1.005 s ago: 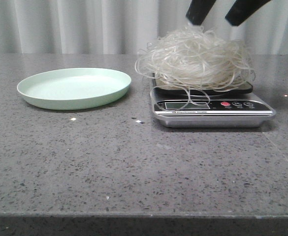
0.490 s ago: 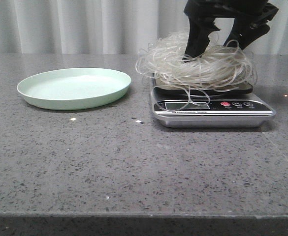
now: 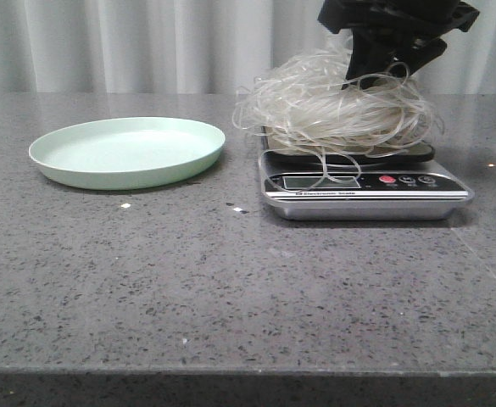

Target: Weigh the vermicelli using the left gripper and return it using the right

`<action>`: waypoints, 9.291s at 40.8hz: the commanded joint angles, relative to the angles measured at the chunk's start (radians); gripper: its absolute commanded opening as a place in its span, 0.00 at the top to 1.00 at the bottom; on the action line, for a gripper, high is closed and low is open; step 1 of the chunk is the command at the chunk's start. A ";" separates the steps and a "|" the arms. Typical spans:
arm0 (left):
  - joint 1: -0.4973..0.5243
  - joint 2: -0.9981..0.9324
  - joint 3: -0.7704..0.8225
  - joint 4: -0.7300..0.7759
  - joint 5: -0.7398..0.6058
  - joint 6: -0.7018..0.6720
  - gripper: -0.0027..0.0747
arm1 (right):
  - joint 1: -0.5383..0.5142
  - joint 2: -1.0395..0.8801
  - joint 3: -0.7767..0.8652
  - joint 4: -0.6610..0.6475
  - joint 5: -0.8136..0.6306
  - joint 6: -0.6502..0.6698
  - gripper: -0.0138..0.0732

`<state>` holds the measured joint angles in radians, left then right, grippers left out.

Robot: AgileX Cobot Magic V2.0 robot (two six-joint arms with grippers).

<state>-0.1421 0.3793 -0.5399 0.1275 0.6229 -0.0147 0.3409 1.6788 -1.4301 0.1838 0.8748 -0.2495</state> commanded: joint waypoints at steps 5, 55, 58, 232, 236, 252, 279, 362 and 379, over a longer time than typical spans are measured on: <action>-0.008 0.007 -0.025 -0.004 -0.069 -0.012 0.79 | 0.000 -0.039 -0.072 0.020 0.034 -0.005 0.67; -0.008 0.007 -0.025 -0.004 -0.082 -0.012 0.79 | 0.030 -0.110 -0.733 0.174 0.044 -0.006 0.67; -0.008 0.007 -0.025 -0.004 -0.082 -0.012 0.79 | 0.053 -0.108 -0.733 0.196 0.020 -0.018 0.67; -0.008 0.007 -0.025 -0.005 -0.107 -0.012 0.79 | -0.046 -0.401 0.227 0.045 -0.572 0.007 0.67; -0.008 0.007 -0.025 -0.005 -0.113 -0.012 0.79 | -0.047 -0.522 0.369 0.045 -0.642 0.007 0.67; -0.008 0.007 -0.025 -0.005 -0.127 -0.012 0.79 | -0.047 -0.980 0.835 0.046 -0.783 0.007 0.67; -0.008 0.007 -0.025 -0.005 -0.127 -0.012 0.79 | -0.047 -1.252 1.083 0.049 -0.802 0.007 0.67; 0.156 -0.405 0.551 -0.086 -0.638 -0.008 0.79 | -0.047 -1.248 1.083 0.049 -0.801 0.007 0.67; 0.128 -0.405 0.551 -0.091 -0.616 -0.008 0.79 | -0.047 -1.248 1.083 0.049 -0.801 0.007 0.67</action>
<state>-0.0076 -0.0034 0.0033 0.0434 0.0742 -0.0147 0.2977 0.4251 -0.3193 0.2282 0.1485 -0.2414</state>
